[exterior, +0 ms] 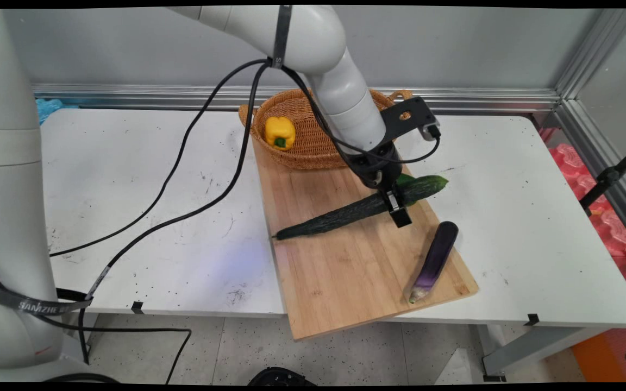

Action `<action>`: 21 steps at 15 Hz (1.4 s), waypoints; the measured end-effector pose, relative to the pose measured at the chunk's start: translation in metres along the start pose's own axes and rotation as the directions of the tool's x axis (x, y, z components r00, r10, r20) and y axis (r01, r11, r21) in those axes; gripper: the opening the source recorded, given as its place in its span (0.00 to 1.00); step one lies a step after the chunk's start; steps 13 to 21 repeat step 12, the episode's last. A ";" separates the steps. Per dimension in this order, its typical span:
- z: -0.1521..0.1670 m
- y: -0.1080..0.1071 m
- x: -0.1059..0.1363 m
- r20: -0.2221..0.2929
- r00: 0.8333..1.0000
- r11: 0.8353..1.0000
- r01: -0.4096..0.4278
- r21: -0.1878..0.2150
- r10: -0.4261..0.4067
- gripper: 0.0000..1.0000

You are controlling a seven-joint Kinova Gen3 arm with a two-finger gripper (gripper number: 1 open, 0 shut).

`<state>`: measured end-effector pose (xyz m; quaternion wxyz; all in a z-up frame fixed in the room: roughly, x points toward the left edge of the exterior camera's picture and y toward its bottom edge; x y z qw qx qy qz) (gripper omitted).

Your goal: Place the picked object on the cutting board

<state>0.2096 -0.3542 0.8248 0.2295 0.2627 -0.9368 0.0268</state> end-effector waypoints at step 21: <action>0.013 0.006 -0.006 -0.031 0.999 0.999 0.022 -0.026 -0.023 1.00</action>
